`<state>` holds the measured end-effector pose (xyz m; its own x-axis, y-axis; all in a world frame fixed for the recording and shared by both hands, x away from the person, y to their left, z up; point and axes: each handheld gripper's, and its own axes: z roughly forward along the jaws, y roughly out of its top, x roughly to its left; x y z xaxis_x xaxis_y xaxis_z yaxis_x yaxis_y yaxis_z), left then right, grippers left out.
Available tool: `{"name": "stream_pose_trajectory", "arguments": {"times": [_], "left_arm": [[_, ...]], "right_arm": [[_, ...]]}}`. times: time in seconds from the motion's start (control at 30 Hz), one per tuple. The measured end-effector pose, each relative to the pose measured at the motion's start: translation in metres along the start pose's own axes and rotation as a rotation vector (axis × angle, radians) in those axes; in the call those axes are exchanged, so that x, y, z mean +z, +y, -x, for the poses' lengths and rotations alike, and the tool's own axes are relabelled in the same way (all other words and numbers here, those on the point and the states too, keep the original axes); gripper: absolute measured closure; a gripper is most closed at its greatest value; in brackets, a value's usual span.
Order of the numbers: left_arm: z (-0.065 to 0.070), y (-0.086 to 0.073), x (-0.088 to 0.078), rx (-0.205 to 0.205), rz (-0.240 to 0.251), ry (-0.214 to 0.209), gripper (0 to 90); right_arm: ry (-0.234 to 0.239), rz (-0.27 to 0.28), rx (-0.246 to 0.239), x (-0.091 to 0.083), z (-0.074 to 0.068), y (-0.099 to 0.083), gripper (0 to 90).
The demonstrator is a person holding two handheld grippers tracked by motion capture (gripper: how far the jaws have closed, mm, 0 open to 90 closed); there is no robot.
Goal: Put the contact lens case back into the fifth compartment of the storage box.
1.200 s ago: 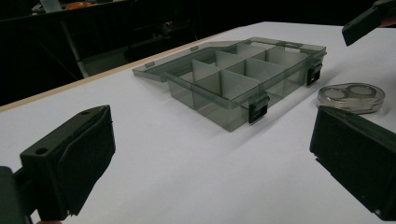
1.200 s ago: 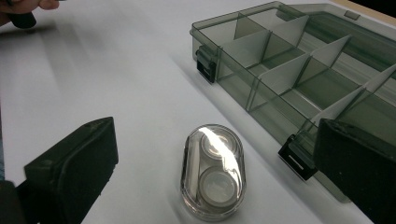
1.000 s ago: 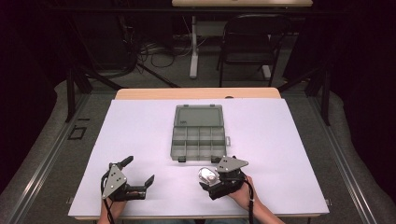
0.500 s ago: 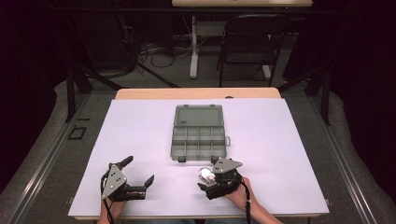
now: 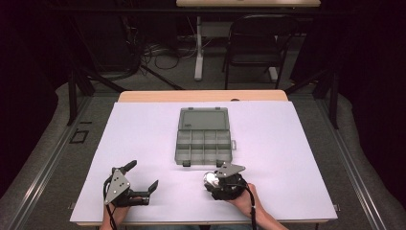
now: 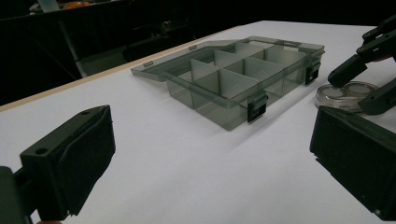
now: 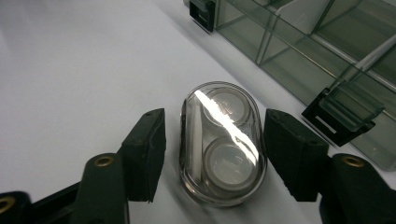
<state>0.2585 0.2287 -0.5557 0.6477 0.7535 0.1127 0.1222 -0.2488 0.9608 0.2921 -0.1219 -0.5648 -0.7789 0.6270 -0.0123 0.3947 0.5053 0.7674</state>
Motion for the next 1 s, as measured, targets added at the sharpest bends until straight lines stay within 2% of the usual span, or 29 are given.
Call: {"name": "stream_pose_trajectory", "arguments": {"times": [0.23, 0.6, 1.0], "left_arm": [[0.0003, 0.0003, -0.0006, 0.003, 0.0, 0.005, 0.2], [0.0009, 0.0006, -0.0007, 0.007, 0.0, 0.003, 0.2], [0.0014, 0.0009, -0.0008, 0.01, 0.001, 0.002, 0.2]], "right_arm": [[-0.016, -0.017, 0.019, 0.0017, 0.0014, -0.0014, 48.1], [-0.013, -0.017, 0.021, 0.0005, 0.0012, -0.0015, 49.0], [-0.027, 0.017, -0.008, -0.0076, 0.0007, 0.0026, 49.1]]}}
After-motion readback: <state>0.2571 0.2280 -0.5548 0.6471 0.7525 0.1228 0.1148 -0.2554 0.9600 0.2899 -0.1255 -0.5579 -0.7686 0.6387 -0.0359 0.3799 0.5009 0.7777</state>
